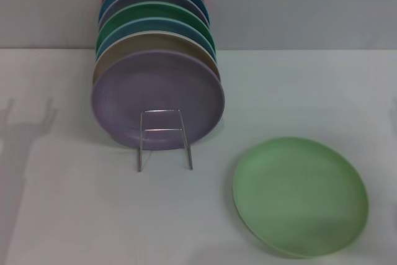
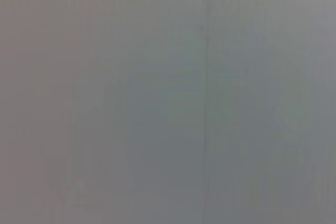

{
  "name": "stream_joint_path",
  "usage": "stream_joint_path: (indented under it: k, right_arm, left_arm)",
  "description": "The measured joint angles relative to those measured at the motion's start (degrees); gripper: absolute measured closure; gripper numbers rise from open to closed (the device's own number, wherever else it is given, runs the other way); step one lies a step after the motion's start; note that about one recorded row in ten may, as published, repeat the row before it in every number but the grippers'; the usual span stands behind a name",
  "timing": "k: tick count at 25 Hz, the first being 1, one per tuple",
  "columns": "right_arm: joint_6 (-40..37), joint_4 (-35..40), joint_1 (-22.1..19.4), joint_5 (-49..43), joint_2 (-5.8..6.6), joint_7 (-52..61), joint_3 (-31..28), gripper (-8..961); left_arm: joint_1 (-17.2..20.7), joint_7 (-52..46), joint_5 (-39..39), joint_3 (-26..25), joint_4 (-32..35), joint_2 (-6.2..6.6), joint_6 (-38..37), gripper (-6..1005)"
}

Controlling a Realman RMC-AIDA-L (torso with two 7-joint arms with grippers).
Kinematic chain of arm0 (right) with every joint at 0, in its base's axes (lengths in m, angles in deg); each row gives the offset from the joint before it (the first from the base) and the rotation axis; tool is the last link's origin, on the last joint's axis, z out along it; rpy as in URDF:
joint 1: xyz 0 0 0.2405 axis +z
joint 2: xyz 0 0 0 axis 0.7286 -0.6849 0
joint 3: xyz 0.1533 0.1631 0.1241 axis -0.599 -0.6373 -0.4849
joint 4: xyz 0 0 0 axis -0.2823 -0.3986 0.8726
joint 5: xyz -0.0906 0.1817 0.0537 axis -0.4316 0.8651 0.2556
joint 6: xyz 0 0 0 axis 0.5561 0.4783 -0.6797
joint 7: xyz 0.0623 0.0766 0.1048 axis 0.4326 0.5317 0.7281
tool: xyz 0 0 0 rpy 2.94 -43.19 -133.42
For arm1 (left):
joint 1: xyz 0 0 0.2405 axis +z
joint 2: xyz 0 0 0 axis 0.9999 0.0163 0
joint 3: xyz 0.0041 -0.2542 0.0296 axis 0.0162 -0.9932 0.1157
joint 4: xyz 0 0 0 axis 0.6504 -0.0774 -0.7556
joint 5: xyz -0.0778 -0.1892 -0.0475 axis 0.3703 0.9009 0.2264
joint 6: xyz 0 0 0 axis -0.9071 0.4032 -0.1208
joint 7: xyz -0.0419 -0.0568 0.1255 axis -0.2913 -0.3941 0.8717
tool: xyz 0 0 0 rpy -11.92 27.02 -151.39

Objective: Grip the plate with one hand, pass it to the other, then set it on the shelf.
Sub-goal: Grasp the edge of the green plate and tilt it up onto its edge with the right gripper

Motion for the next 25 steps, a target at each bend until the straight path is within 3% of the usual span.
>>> stream_joint_path:
  k: [7,12,13,14,15,17,18,19,22,23,24,25]
  right_arm:
    - [5.4,-4.8,0.8,0.5,0.49,0.4,-0.1,311]
    - [13.6,-6.8,2.7,0.4,0.83,0.2,0.2,310]
    - [19.0,-10.5,2.8,0.4,2.06,-0.7,-0.1,310]
    - [19.0,-10.5,2.8,0.4,2.06,-0.7,-0.1,310]
    - [21.8,-12.7,2.6,0.4,3.01,-1.2,-0.2,310]
    - [27.9,-19.2,1.5,0.6,5.56,-2.8,-0.8,310]
    - [33.9,-26.8,-0.6,0.5,7.62,-6.0,-3.3,310]
    - [33.9,-26.8,-0.6,0.5,7.62,-6.0,-3.3,310]
    - [45.6,-39.4,-4.9,0.3,9.52,-14.7,-10.7,310]
    - [56.2,-47.3,-7.9,0.3,9.44,-19.8,-17.8,310]
    - [56.2,-47.3,-7.9,0.3,9.44,-19.8,-17.8,310]
    - [62.1,-50.7,-9.2,0.2,9.16,-21.7,-21.2,310]
  left_arm:
    - [-0.1,0.0,0.1,-0.2,0.0,0.03,0.1,170]
    - [0.3,-0.4,0.1,-0.2,-0.4,0.04,0.0,170]
    - [0.4,-0.7,0.1,-0.2,-0.5,0.04,-0.2,170]
    - [0.4,-0.7,0.1,-0.2,-0.5,0.04,-0.2,170]
    - [0.6,-0.8,-0.1,-0.2,-0.7,-0.03,-0.3,170]
    - [0.8,-0.8,-0.2,0.0,-1.0,-0.09,-0.5,170]
    - [0.9,-0.8,-0.2,0.1,-1.1,-0.12,-0.6,170]
    - [0.9,-0.8,-0.2,0.1,-1.1,-0.12,-0.6,170]
    - [1.0,-0.9,-0.2,0.3,-1.3,-0.2,-0.6,170]
    - [1.1,-0.9,-0.3,0.4,-1.4,-0.25,-0.6,170]
    - [1.1,-0.9,-0.3,0.4,-1.4,-0.25,-0.6,170]
    - [1.1,-0.9,-0.3,0.4,-1.4,-0.31,-0.6,170]
